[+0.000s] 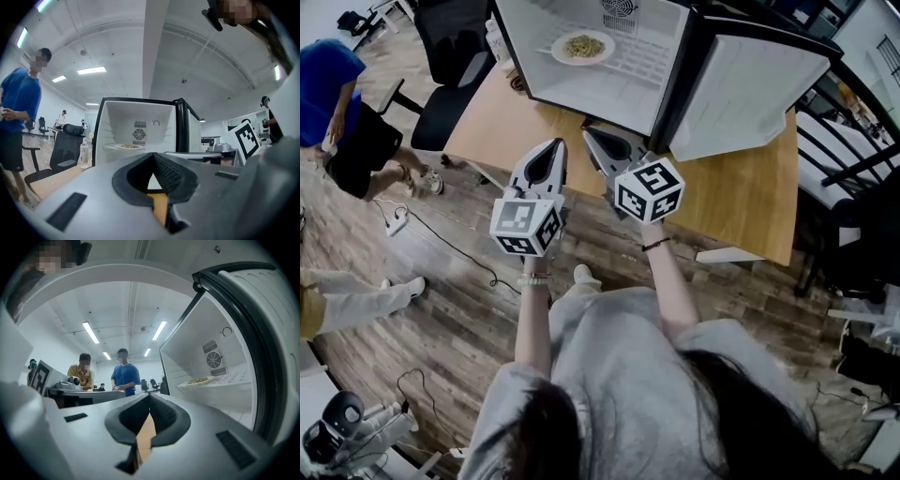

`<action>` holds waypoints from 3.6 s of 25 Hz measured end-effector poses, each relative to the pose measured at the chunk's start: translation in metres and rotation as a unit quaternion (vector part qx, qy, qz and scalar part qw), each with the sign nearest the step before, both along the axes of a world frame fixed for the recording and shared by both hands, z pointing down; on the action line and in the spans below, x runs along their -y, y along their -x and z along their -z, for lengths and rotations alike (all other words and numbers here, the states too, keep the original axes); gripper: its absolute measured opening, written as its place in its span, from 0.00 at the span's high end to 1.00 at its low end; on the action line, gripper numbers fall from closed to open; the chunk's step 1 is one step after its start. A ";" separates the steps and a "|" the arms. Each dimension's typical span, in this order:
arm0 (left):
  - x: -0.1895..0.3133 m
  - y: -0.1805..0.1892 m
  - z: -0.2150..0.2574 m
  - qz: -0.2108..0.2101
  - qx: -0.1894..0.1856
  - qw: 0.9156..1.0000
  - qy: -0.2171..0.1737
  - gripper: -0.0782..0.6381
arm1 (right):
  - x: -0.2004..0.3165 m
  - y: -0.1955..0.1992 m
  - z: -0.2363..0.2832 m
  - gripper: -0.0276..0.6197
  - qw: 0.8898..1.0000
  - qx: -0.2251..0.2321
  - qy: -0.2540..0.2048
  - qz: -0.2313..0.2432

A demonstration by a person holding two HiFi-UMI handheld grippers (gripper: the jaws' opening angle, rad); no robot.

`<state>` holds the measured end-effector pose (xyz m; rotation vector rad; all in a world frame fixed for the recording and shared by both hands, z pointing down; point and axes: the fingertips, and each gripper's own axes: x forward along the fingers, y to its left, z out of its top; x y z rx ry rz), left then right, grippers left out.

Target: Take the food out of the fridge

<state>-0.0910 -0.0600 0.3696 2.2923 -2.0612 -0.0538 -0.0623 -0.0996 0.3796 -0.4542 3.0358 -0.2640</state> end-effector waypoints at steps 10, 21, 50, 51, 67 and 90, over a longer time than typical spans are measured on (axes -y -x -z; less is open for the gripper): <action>0.009 0.044 -0.008 -0.039 0.002 0.999 0.004 0.88 | 0.011 0.036 -0.012 0.94 0.999 -0.003 0.002 -0.041; 0.048 0.064 -0.016 -0.057 -0.009 0.998 0.009 0.88 | 0.047 0.054 -0.016 0.94 0.999 0.005 0.022 -0.044; 0.148 0.105 -0.019 -0.097 -0.015 0.995 0.035 0.88 | 0.156 0.080 -0.019 0.80 0.928 0.203 0.282 -0.137; 0.150 0.106 -0.019 -0.100 -0.016 0.994 0.035 0.88 | 0.159 0.080 -0.021 0.77 0.920 0.212 0.298 -0.144; 0.165 0.124 -0.024 -0.127 -0.018 0.991 0.043 0.88 | 0.194 0.082 -0.031 0.71 0.807 0.358 0.426 -0.198; 0.181 0.142 -0.023 -0.152 -0.019 0.987 0.039 0.88 | 0.206 0.085 -0.035 0.84 0.754 0.416 0.461 -0.212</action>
